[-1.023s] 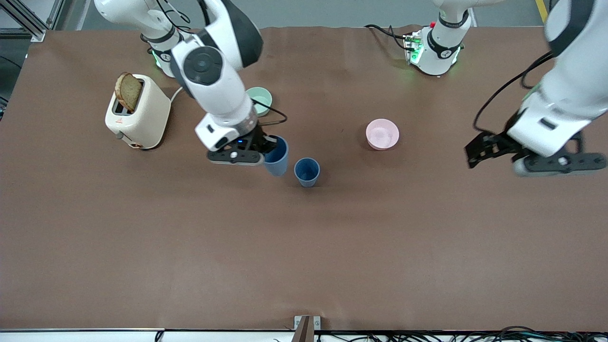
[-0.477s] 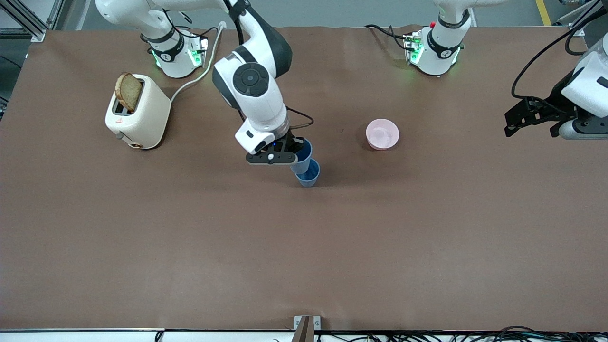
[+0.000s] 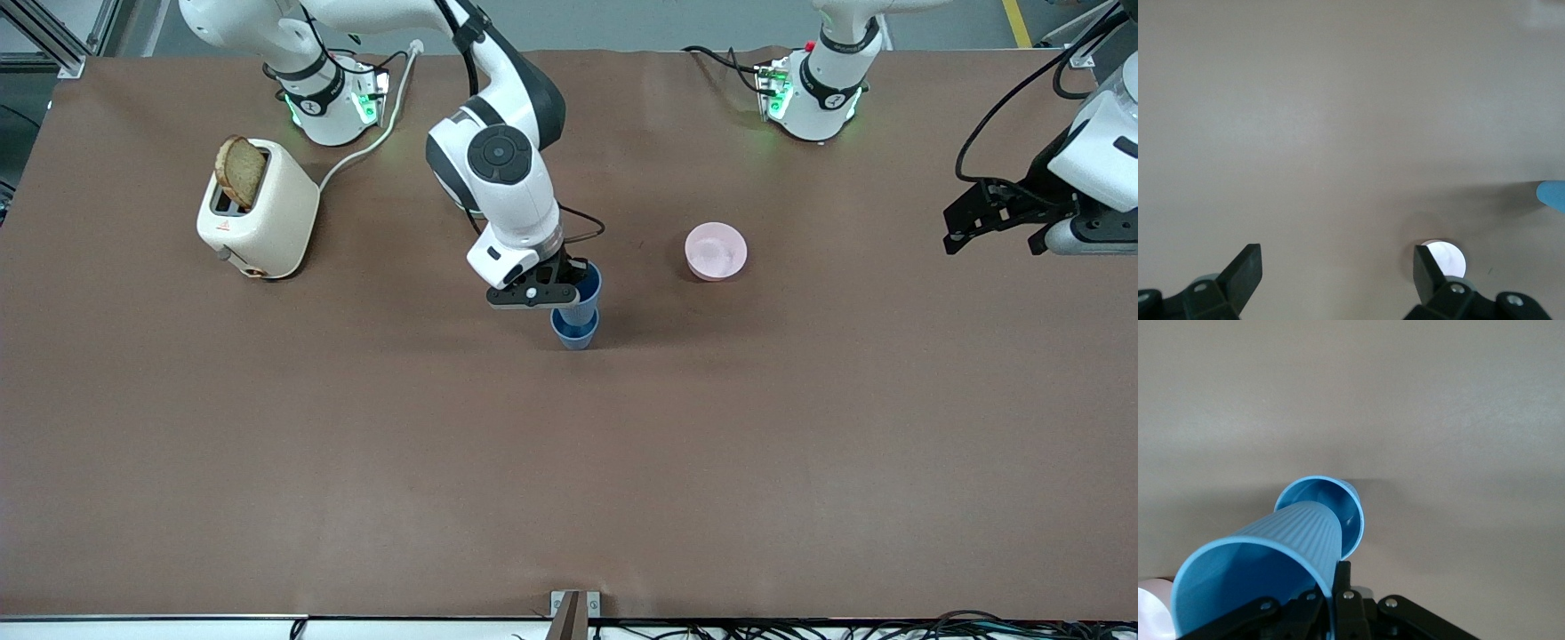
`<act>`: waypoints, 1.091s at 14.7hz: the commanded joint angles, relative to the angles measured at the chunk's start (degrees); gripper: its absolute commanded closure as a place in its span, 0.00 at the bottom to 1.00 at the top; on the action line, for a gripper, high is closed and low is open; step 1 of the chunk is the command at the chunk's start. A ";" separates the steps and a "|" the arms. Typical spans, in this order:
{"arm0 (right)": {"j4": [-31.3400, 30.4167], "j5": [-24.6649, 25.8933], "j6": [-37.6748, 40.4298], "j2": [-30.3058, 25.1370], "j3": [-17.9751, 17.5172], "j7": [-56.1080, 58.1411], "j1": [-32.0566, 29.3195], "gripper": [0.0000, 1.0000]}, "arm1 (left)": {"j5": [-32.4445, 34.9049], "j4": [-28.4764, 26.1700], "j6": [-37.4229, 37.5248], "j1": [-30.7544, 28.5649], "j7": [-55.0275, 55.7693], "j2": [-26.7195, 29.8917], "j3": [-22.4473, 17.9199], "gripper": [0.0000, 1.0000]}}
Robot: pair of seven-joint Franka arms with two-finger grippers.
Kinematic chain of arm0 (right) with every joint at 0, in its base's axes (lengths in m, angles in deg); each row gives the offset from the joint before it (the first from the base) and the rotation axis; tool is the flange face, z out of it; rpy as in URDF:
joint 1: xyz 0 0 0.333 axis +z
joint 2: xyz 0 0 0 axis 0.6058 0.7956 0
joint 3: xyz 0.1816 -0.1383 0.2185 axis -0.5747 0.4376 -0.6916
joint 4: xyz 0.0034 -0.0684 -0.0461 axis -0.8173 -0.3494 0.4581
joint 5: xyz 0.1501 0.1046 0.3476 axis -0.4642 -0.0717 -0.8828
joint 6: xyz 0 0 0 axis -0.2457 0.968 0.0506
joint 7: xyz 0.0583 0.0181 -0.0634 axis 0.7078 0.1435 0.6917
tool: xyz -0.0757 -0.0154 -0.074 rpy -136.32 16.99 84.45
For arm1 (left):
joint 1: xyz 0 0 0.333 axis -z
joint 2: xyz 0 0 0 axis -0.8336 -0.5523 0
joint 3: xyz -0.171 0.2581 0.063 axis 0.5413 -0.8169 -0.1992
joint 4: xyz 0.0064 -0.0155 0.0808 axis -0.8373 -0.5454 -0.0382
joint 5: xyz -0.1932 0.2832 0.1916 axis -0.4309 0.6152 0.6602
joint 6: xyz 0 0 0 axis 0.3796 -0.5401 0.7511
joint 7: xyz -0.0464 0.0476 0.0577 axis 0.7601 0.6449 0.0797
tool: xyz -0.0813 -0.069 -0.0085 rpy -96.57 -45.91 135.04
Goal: Stack blue cups with both arms
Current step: 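Open the right gripper and lift it off the stacked cups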
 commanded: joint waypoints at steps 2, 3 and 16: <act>-0.13 -0.49 -1.01 0.76 0.65 -0.72 0.95 0.98 | -0.79 -0.95 -1.07 0.38 -0.33 0.03 -0.16 0.00; -0.13 -0.49 -1.01 1.11 0.65 -0.72 1.04 0.96 | -0.79 -0.95 -0.89 0.38 -0.60 0.12 -0.16 0.00; -0.31 5.46 13.92 -14.87 1.79 2.79 -14.05 0.00 | -0.79 -0.34 -0.54 -0.50 -1.13 -0.23 -0.60 0.00</act>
